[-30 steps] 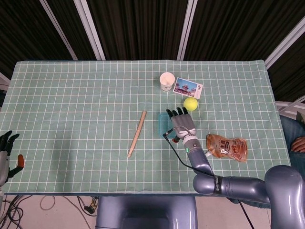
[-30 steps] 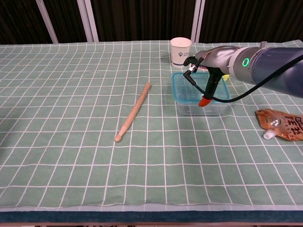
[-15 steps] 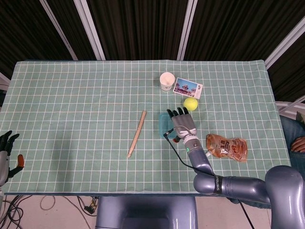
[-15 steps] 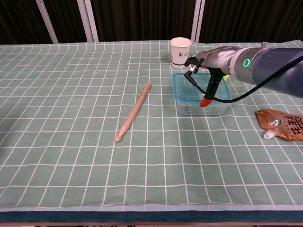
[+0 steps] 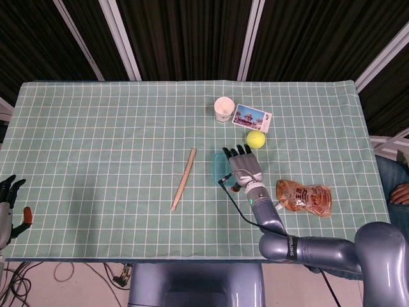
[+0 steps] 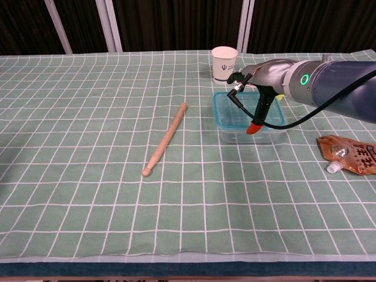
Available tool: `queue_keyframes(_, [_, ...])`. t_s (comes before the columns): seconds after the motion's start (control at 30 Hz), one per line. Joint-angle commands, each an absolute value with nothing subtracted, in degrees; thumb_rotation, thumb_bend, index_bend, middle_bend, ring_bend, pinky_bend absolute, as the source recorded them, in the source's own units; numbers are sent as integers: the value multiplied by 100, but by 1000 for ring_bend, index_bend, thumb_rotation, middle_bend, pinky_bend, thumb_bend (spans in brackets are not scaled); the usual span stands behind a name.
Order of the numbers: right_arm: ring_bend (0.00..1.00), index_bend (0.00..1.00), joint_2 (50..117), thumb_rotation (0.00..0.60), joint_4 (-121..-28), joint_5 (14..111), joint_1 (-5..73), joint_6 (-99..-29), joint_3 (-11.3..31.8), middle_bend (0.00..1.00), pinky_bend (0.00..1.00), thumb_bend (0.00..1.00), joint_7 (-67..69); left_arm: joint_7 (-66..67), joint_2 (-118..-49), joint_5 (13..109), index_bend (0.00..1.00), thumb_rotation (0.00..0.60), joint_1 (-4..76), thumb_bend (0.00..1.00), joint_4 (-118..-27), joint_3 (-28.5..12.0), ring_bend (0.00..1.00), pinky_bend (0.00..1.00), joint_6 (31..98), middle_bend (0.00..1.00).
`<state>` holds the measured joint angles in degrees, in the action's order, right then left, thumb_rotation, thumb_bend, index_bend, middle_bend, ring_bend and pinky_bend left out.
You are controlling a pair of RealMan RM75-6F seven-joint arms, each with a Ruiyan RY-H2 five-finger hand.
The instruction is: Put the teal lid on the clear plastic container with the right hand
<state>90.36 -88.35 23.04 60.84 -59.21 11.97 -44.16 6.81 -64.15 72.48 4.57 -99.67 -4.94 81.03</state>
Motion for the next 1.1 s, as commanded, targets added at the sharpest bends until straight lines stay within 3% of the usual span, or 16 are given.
queue_keyframes(0.03, [24,27,9041,600,-8825,2308,6085,-5915,1200,330,0,249,-4415,682,-6414,7246,111,600,456,568,-9968,-494,0,0,8102,0])
queue_keyframes(1.1, [24,27,8856,600,-8878,1907,6148,-5684,1223,329,0,256,-4443,705,-6415,7212,111,600,462,568,-9979,-494,0,0,8086,0])
